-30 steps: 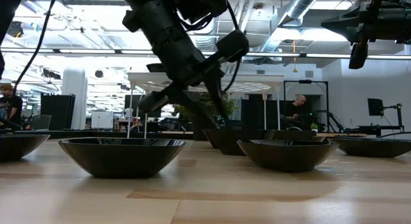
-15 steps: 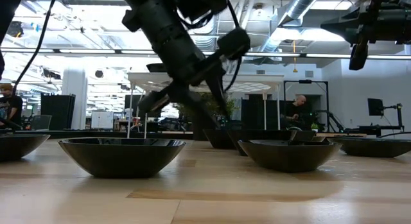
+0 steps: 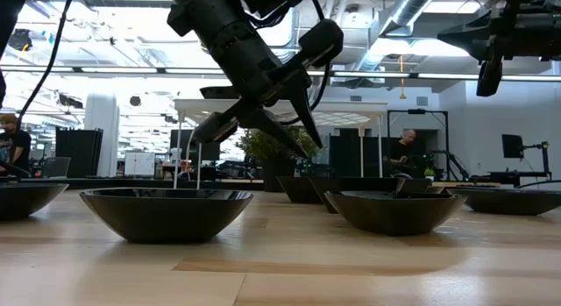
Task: Pick & Place Mini shaped plates
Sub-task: Stack the bottom distorted square plate on top of the stacked distorted square plate on the shelf
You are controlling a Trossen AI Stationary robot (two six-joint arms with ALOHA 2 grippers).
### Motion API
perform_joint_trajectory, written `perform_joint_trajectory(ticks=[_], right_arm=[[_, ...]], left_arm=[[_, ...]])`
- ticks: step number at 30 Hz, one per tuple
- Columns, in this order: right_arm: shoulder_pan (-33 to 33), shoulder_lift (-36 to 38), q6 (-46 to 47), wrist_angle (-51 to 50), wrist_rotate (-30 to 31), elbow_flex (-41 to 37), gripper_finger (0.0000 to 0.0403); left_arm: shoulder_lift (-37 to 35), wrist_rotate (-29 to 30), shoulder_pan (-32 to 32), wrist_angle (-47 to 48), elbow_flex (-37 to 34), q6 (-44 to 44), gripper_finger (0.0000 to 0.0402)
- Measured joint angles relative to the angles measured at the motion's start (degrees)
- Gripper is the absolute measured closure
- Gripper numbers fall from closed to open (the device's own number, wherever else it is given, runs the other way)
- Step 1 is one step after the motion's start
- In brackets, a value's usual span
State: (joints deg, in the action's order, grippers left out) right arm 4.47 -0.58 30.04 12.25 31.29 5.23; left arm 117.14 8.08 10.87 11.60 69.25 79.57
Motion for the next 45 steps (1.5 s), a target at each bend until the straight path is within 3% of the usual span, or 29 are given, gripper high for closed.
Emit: perform_joint_trajectory(ticks=[41,45], right_arm=[[0.0,-0.1,0.0,-0.6,0.2,0.0,0.0403],[0.0,-0.1,0.0,-1.1,0.2,0.0,0.0403]], left_arm=[[6.0,-3.0,0.0,-2.6,0.4,3.3,0.0316],[6.2,-3.0,0.0,-2.9,0.7,3.8,0.0337]])
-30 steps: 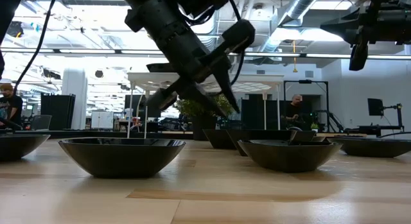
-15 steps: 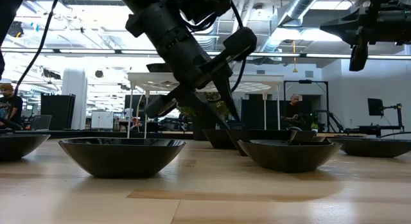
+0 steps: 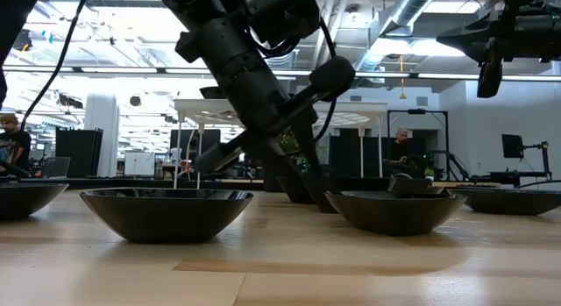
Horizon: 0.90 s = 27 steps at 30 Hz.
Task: Pick & Place Mini shaped plates
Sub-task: Stack the bottom distorted square plate on top of the stacked distorted square plate on the shelf
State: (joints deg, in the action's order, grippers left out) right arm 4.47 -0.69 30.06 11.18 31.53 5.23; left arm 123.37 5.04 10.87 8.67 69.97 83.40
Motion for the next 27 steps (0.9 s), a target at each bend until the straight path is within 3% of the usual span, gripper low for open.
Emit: perform_joint_trajectory(ticks=[5,14,20,27], right_arm=[[0.0,0.0,0.0,0.0,0.0,0.0,0.0403],[0.0,0.0,0.0,-0.1,-0.1,0.0,0.0403],[0.0,0.0,0.0,-0.1,-0.2,0.0,0.0403],[0.0,0.0,0.0,0.0,-0.2,0.0,0.0403]], left_arm=[[0.0,-0.2,0.0,0.2,0.0,0.0,0.0393],[-4.9,-0.8,1.0,6.2,0.0,-0.4,0.0396],[-15.6,0.6,2.8,20.6,0.0,-0.5,0.0397],[-33.2,13.8,3.3,34.5,0.0,-0.2,0.0398]])
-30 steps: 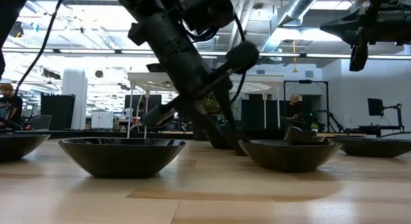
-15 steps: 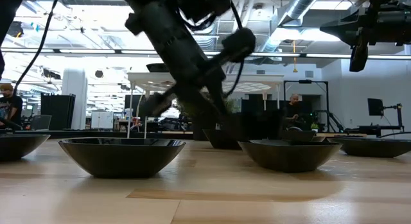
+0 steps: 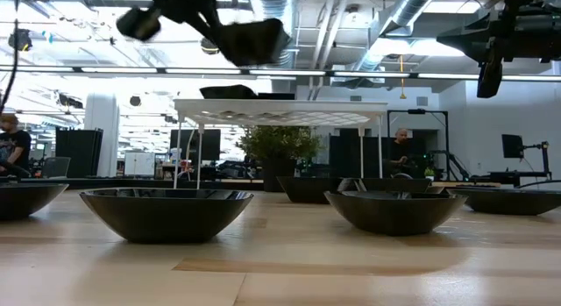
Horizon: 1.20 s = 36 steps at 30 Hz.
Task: Pick & Place Mini shaped plates
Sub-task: Stack the bottom distorted square plate on top of the stacked distorted square plate on the shelf
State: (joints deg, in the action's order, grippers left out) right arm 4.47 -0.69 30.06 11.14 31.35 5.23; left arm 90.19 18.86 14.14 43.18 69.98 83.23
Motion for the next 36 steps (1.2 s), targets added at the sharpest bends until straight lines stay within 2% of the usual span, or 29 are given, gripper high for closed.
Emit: perform_joint_trajectory(ticks=[4,11,18,24,31,36], right_arm=[[0.0,0.0,0.0,0.0,0.0,0.0,0.0403],[0.0,0.0,0.0,0.0,0.0,0.0,0.0403],[0.0,0.0,0.0,0.0,0.1,0.0,0.0403],[0.0,0.0,0.0,0.0,0.2,0.0,0.0403],[0.0,0.0,0.0,0.0,0.2,0.0,0.0403],[0.0,0.0,0.0,0.0,0.2,0.0,0.0403]], left_arm=[[-7.9,6.6,-2.2,6.3,0.0,-1.6,0.0398],[-13.9,8.6,-13.6,9.3,0.0,-14.8,0.0399],[-13.6,0.7,-26.1,5.8,0.3,-27.7,0.0399],[-13.5,-7.2,-32.8,3.9,0.4,-32.2,0.0399],[-10.0,-13.0,-34.0,3.9,0.4,-34.1,0.0399],[-5.9,-13.8,-34.1,3.9,0.4,-35.0,0.0399]])
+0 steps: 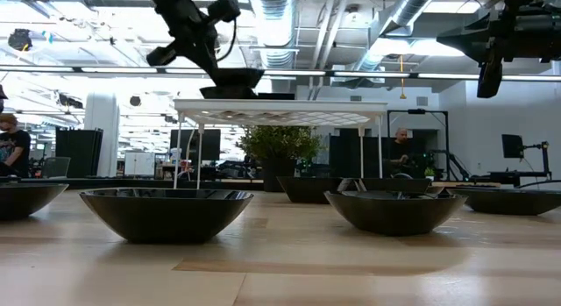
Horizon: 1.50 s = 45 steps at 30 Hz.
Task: Pick & Place Mini shaped plates
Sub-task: Stack the bottom distorted square plate on top of the stacked distorted square plate on the shelf, then stack the right distorted square plate on top of the stacked distorted square plate on the shelf
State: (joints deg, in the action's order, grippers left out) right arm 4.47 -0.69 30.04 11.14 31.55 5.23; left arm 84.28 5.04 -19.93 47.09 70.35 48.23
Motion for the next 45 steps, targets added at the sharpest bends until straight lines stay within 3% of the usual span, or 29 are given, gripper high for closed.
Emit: perform_joint_trajectory(ticks=[10,25,38,45], right_arm=[[0.0,0.0,0.0,0.0,0.0,0.0,0.0403],[0.0,0.0,0.0,0.0,0.0,0.0,0.0403],[0.0,0.0,0.0,0.1,0.0,0.0,0.0403],[0.0,0.0,0.0,0.2,0.0,0.0,0.0403]], left_arm=[[2.0,-3.7,-1.4,0.5,-0.1,0.0,0.0399],[2.1,-4.8,-2.2,0.9,-0.1,-0.1,0.0393],[1.7,-3.4,-4.0,0.9,-0.1,-2.9,0.0337],[-3.6,-3.1,-5.5,0.9,-0.1,-3.0,0.0321]])
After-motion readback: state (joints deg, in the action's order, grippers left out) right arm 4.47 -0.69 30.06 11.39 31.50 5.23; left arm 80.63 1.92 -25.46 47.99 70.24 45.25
